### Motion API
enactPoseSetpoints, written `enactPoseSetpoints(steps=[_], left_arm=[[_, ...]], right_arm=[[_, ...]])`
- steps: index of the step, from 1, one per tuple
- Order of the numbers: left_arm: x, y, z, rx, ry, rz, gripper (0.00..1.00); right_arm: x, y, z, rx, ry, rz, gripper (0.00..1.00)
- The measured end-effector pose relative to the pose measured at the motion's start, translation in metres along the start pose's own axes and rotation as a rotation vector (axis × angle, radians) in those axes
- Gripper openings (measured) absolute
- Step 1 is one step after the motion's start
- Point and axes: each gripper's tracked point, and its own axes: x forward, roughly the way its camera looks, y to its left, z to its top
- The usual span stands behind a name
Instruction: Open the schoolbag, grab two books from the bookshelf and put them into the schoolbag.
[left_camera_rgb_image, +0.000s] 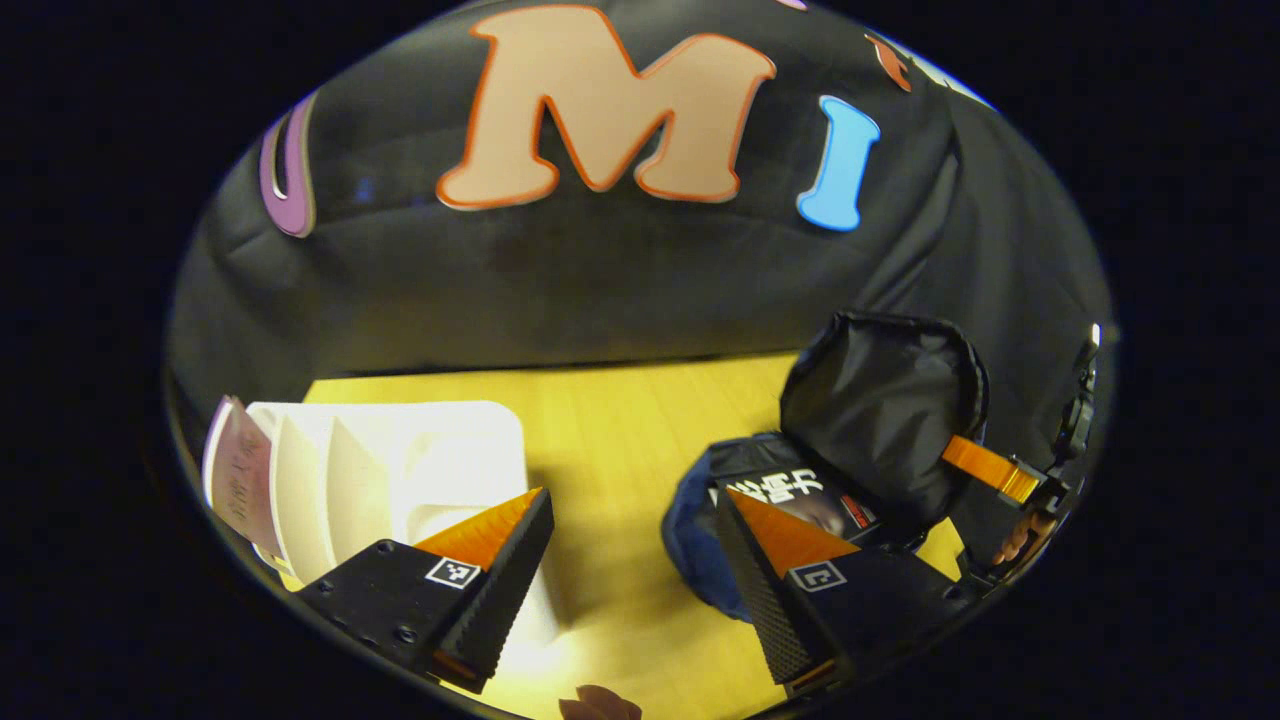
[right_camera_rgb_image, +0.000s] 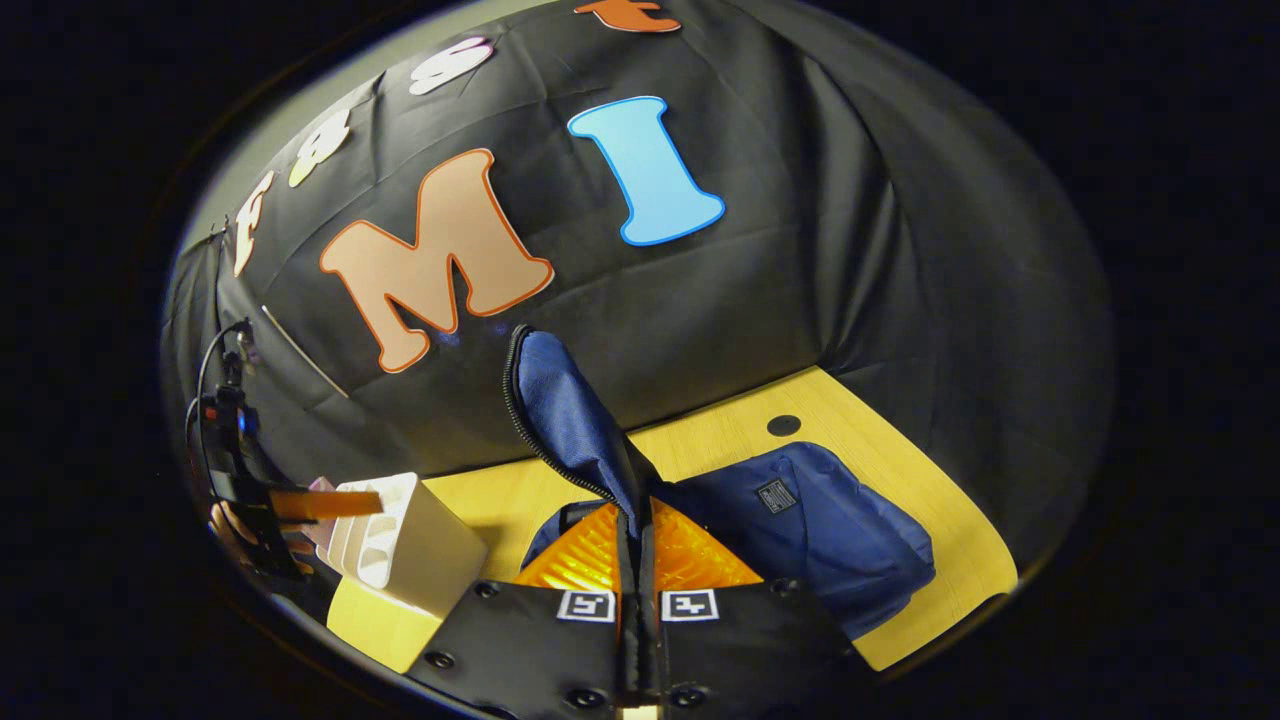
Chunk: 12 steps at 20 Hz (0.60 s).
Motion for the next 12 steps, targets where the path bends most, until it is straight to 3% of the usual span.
enactPoseSetpoints(steps=[7,12], left_arm=[[-0.079,0.116,0.050,0.027,-0.132,0.169,0.95],[-0.120,0.198,0.049,0.016,-0.093,0.284,0.92]], right_arm=[[0.000,0.000,-0.001,-0.005,0.004,-0.013,0.03],[0.000,-0.001,-0.001,-0.003,0.004,-0.023,0.03]])
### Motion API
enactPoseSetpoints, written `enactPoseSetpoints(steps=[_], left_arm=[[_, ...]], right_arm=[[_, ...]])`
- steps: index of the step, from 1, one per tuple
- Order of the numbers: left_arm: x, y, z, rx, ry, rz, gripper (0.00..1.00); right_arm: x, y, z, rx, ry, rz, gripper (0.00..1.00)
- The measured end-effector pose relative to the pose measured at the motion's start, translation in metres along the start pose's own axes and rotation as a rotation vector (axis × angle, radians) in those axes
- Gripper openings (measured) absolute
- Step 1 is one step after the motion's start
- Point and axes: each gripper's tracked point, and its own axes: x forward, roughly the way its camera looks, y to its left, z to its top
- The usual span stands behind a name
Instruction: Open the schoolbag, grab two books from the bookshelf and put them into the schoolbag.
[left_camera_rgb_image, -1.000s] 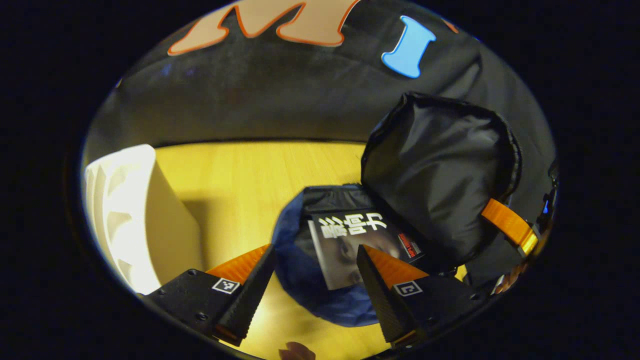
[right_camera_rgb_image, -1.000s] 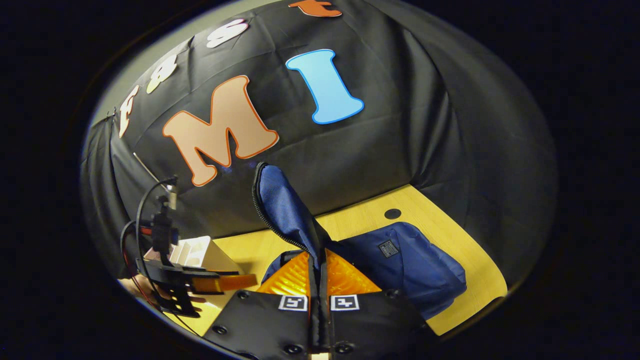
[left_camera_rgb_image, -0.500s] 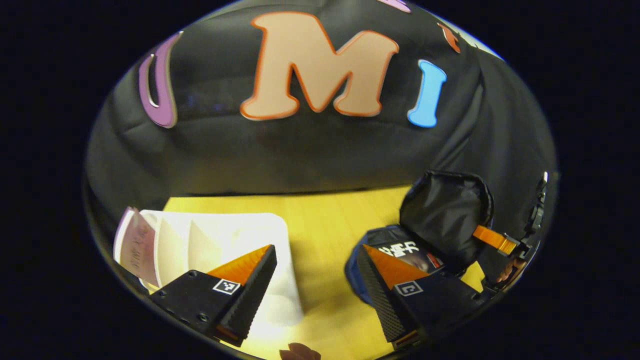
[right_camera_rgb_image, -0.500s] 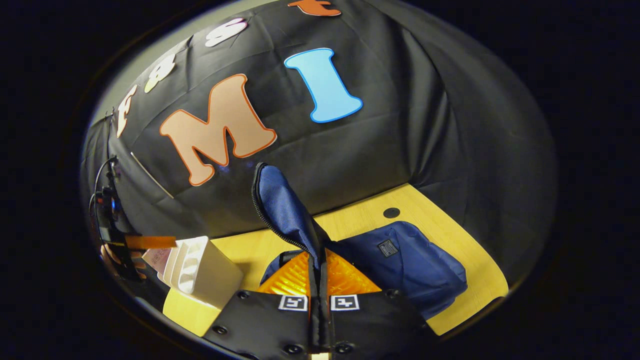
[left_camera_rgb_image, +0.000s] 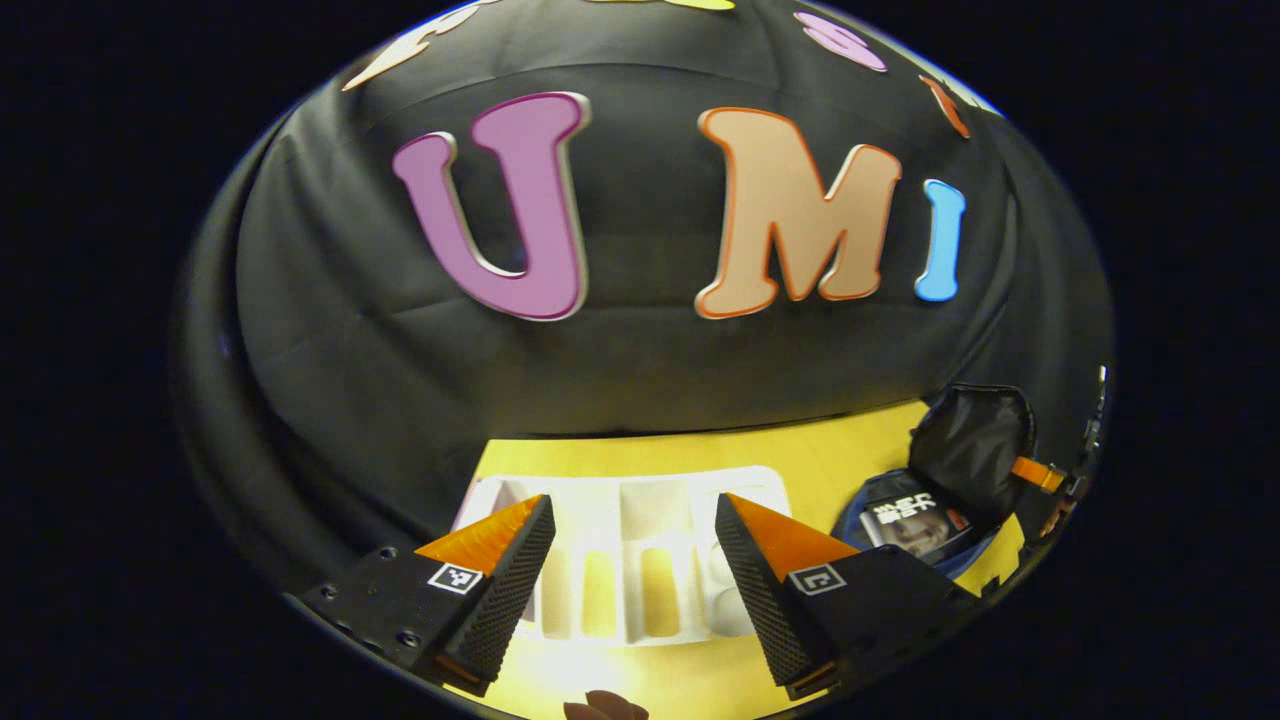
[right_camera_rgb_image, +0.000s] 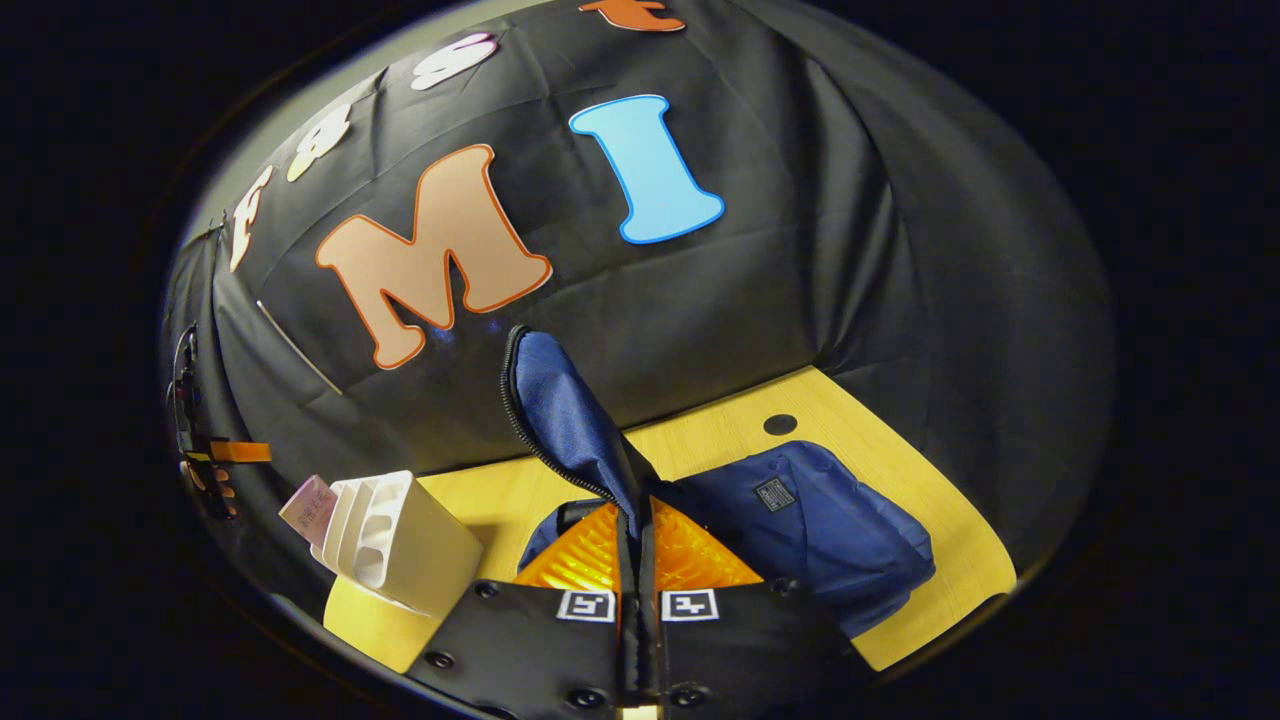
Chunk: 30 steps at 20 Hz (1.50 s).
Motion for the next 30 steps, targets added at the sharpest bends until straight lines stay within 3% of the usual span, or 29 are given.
enactPoseSetpoints(steps=[5,11,15,30], left_arm=[[0.005,0.060,-0.016,-0.037,0.099,0.050,0.95],[0.039,0.093,-0.047,-0.053,0.237,0.057,0.94],[0.064,0.108,-0.078,-0.061,0.351,0.076,0.93],[0.108,0.130,-0.133,-0.059,0.584,0.090,0.91]], right_arm=[[-0.001,-0.002,0.001,0.008,-0.004,-0.013,0.04],[-0.002,-0.002,0.001,0.018,-0.009,-0.023,0.05],[-0.004,-0.003,0.001,0.003,-0.006,-0.030,0.03],[-0.010,-0.010,0.000,-0.004,0.004,-0.052,0.03]])
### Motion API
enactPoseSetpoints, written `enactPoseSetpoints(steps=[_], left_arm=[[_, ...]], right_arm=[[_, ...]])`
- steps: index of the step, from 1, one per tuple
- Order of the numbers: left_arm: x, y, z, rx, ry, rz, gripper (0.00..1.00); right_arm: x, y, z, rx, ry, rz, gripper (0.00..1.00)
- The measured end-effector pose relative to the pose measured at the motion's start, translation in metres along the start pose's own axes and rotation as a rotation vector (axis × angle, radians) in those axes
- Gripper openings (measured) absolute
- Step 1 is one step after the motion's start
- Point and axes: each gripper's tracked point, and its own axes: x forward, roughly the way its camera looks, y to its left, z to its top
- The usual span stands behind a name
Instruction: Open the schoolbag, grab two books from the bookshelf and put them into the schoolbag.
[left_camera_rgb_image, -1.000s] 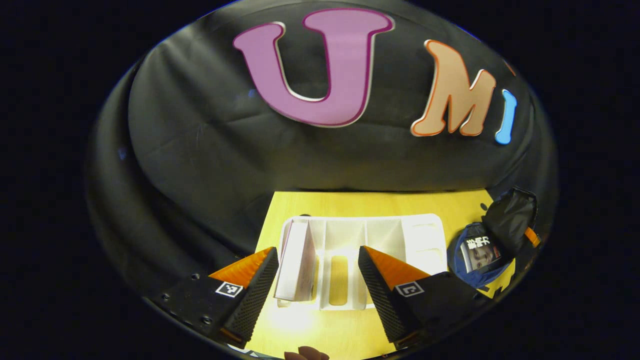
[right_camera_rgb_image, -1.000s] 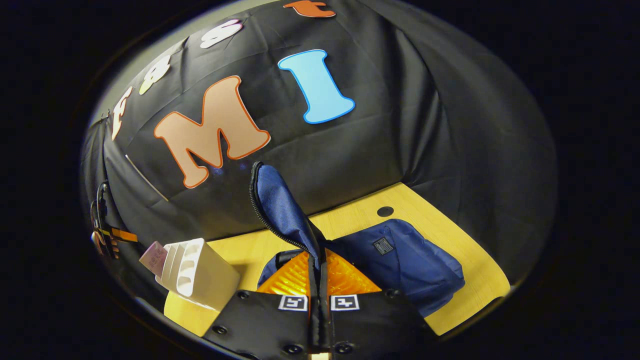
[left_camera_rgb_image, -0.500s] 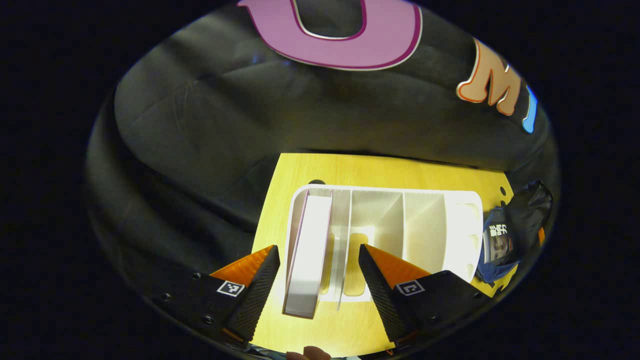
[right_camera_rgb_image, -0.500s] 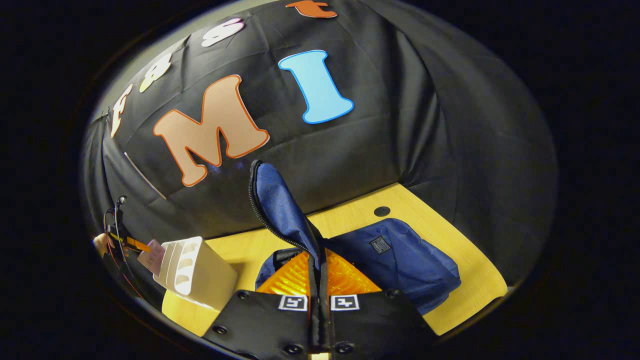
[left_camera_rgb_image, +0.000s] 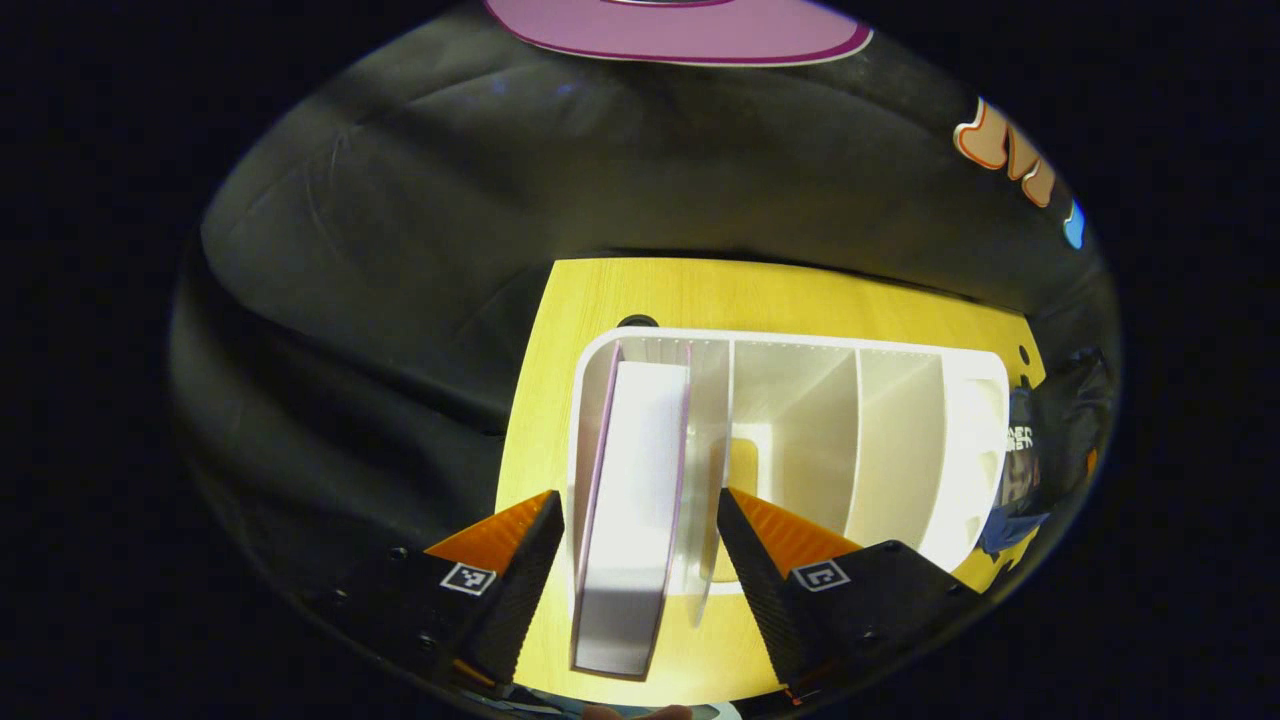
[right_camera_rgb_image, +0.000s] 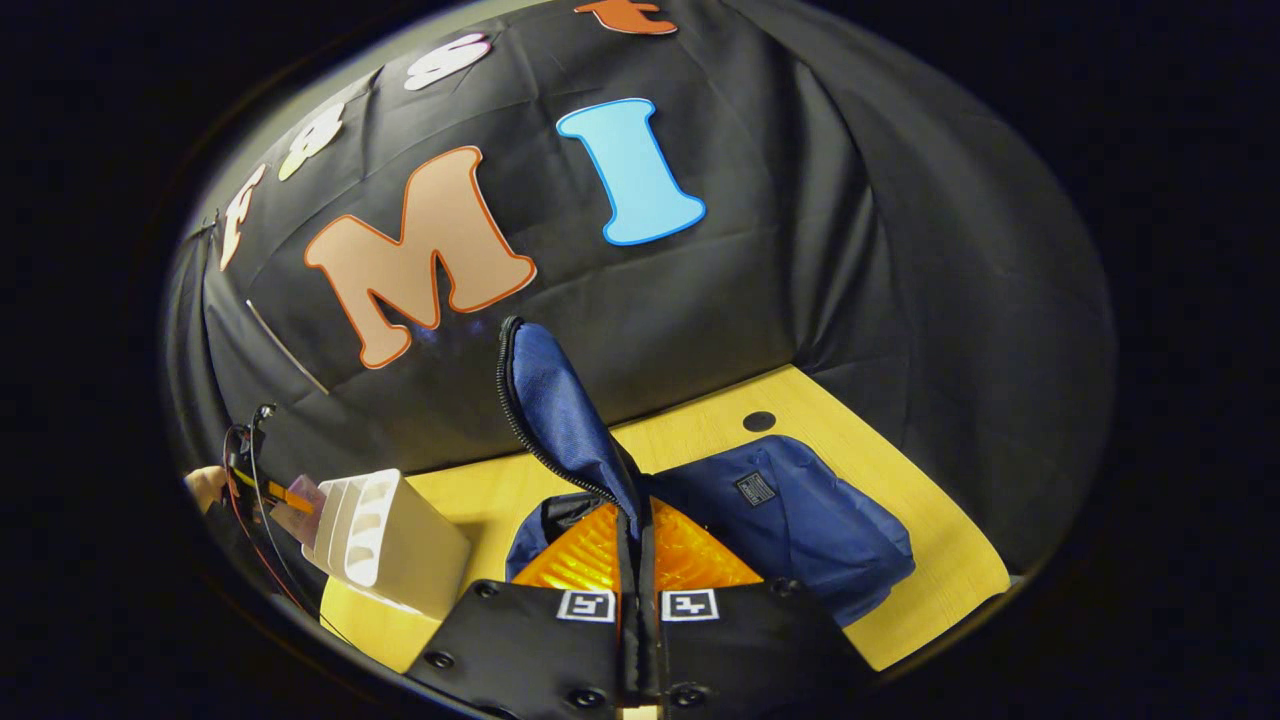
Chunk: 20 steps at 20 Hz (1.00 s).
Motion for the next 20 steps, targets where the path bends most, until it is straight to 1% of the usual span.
enactPoseSetpoints(steps=[3,5,7,8,9,10,11,12,13,14,16,17,18,20], left_arm=[[0.005,0.002,-0.005,0.009,0.041,-0.001,0.88],[0.007,0.008,-0.005,0.020,0.055,0.014,0.85],[0.006,0.011,-0.008,0.019,0.082,0.035,0.69],[0.012,0.014,-0.011,0.020,0.090,0.041,0.63],[0.012,0.012,-0.010,0.017,0.095,0.026,0.58],[0.011,0.002,-0.011,0.015,0.101,-0.003,0.53],[0.010,-0.005,-0.013,0.010,0.110,-0.024,0.48],[0.010,-0.005,-0.013,0.016,0.122,-0.021,0.39],[0.008,-0.004,-0.011,0.018,0.124,-0.020,0.38],[0.008,-0.003,-0.011,0.018,0.124,-0.019,0.38],[0.008,-0.003,-0.011,0.020,0.127,-0.021,0.36],[0.008,-0.003,-0.011,0.021,0.129,-0.022,0.37],[0.007,-0.005,-0.012,0.015,0.126,-0.022,0.35],[0.007,-0.004,-0.011,0.007,0.128,-0.021,0.39]], right_arm=[[0.000,-0.002,-0.001,0.004,0.001,-0.002,0.03],[0.000,-0.003,0.000,0.003,0.001,-0.005,0.02],[0.001,-0.003,0.000,0.000,0.001,-0.006,0.04],[0.001,-0.002,0.000,-0.001,0.002,-0.006,0.03],[0.001,-0.003,0.000,0.000,0.002,-0.007,0.02],[0.001,-0.003,-0.001,0.002,0.002,-0.007,0.03],[0.002,-0.002,-0.001,0.003,0.002,-0.007,0.02],[0.001,-0.002,-0.001,0.001,0.002,-0.007,0.03],[0.001,-0.002,-0.001,-0.001,0.003,-0.007,0.05],[0.001,-0.002,-0.001,-0.002,0.002,-0.006,0.02],[0.000,-0.003,-0.001,0.001,0.001,-0.006,0.03],[0.001,-0.004,-0.001,0.003,0.000,-0.006,0.04],[0.001,-0.004,0.000,0.007,-0.001,-0.006,0.02],[0.001,-0.004,-0.001,0.010,0.000,-0.004,0.03]])
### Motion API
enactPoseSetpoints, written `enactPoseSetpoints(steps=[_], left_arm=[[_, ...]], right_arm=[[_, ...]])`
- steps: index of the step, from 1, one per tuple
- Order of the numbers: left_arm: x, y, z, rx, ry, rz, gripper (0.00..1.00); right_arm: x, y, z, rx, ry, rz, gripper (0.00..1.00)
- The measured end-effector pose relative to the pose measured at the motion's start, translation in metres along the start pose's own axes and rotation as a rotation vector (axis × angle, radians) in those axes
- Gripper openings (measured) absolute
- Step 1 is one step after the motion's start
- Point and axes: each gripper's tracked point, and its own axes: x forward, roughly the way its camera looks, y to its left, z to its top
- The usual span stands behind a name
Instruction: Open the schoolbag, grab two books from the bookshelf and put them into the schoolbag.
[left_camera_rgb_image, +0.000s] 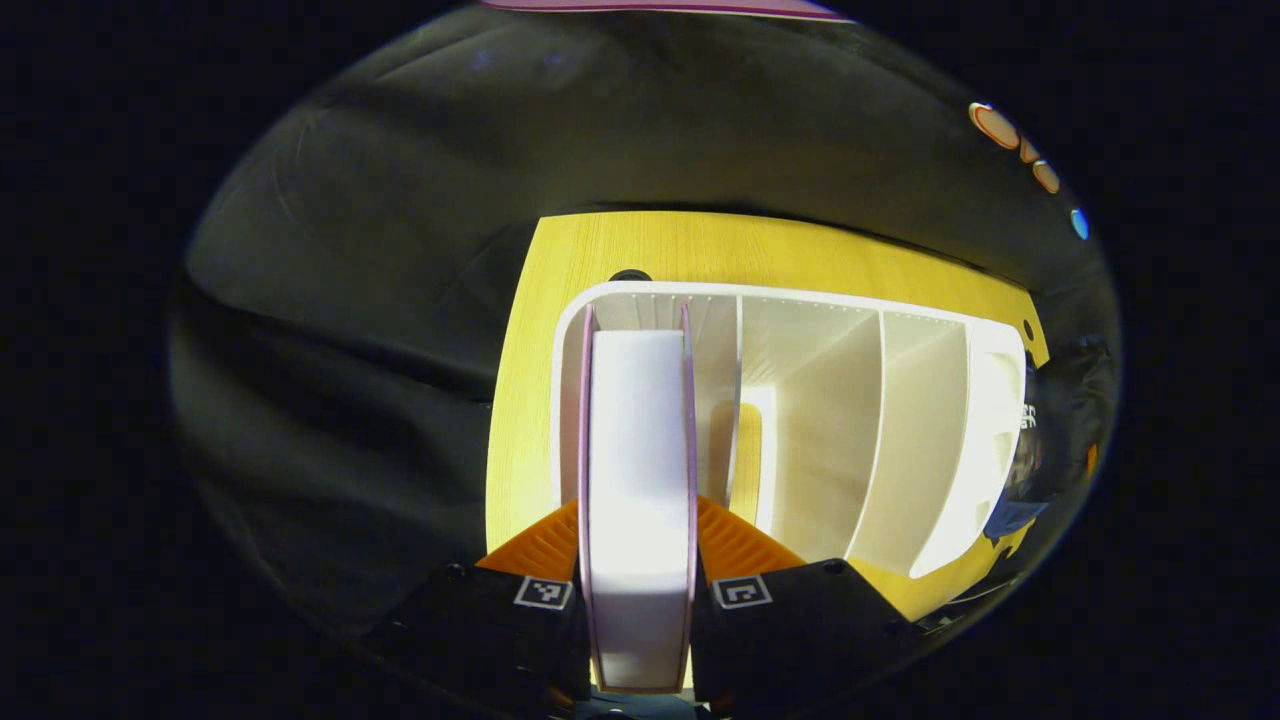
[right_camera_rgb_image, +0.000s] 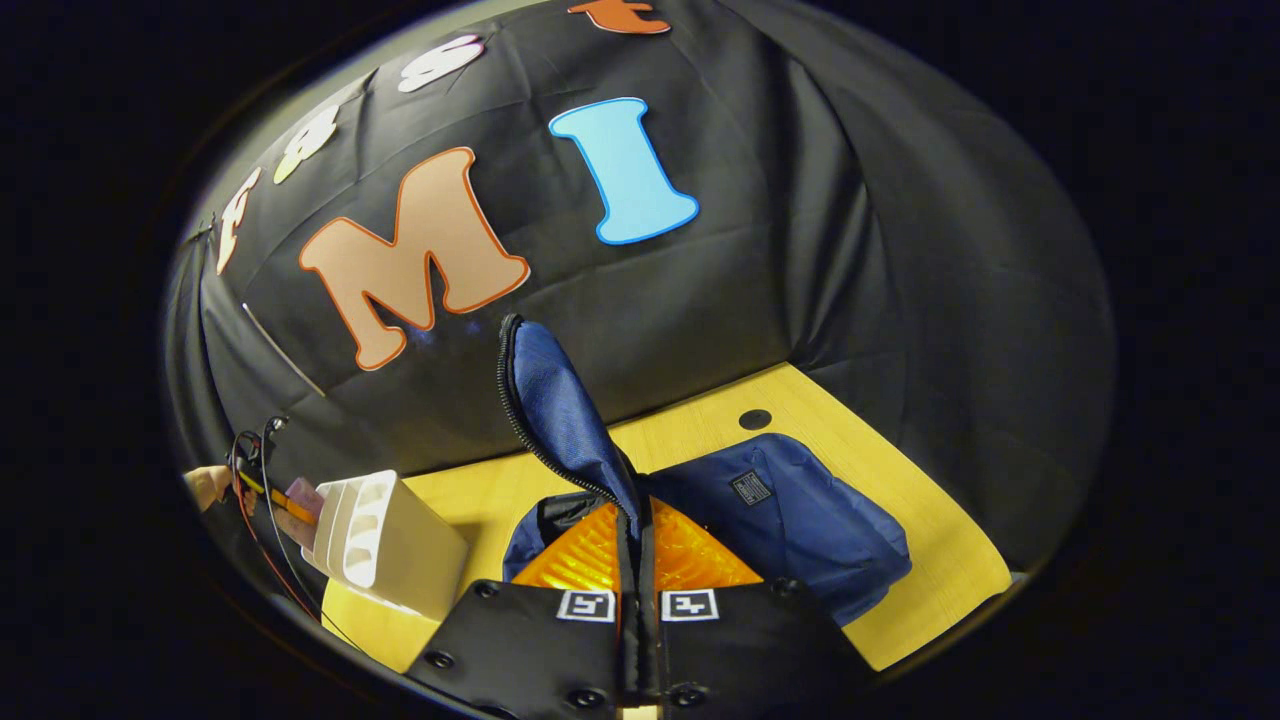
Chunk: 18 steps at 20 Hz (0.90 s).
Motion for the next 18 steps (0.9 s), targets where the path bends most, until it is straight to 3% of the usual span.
enactPoseSetpoints(steps=[5,18], left_arm=[[-0.004,0.004,0.008,0.015,-0.043,0.036,0.36],[-0.053,0.008,0.037,-0.077,-0.197,-0.053,0.35]], right_arm=[[0.001,0.002,0.000,-0.003,0.002,0.005,0.03],[-0.002,0.005,-0.002,-0.011,0.010,0.009,0.02]])
